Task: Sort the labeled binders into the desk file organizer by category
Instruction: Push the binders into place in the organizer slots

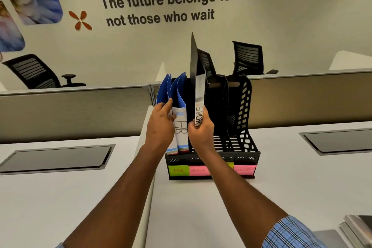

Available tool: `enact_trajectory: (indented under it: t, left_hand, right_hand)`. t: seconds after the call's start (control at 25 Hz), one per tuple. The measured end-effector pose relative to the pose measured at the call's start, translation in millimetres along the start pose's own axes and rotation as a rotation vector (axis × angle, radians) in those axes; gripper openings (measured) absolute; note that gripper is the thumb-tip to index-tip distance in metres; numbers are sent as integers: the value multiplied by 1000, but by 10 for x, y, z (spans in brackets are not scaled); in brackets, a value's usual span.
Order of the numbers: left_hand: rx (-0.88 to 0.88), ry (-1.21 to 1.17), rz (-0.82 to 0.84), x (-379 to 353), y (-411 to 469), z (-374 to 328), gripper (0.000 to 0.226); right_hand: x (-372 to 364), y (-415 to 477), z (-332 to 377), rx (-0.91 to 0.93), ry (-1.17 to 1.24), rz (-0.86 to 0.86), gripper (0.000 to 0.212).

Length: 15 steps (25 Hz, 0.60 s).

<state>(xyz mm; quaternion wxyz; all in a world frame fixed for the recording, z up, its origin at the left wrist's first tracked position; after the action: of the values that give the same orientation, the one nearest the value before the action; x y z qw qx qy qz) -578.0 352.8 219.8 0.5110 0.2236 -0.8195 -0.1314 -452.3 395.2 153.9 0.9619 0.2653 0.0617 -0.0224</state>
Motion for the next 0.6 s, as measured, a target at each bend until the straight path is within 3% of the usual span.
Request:
enact_trajectory:
  t: [0.28,0.48,0.6]
  left_hand:
    - [-11,-3,2,2,3,28,52]
    - [-16,-9,15,-30,28,53,52]
    - [-14,-8,30,-46,29,71,53]
  right_hand:
    - [6,-145,-326,-106,-112,69,61]
    - [52,-236,-509,-412,-356,321,95]
    - [63,-356,-581,-512,-466,343,89]
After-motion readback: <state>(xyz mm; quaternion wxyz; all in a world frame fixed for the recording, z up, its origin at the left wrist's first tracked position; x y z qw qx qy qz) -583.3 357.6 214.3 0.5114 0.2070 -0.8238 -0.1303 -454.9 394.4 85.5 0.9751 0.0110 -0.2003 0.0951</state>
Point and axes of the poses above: each hand's wrist, its own y-axis towards the middle knuckle, its own x-axis out of the back of the hand, z = x × y, the point moved 4 cm from there along y, towards the middle knuckle, and after that the axes turned 12 degrees about y, right-handed, at the moved point
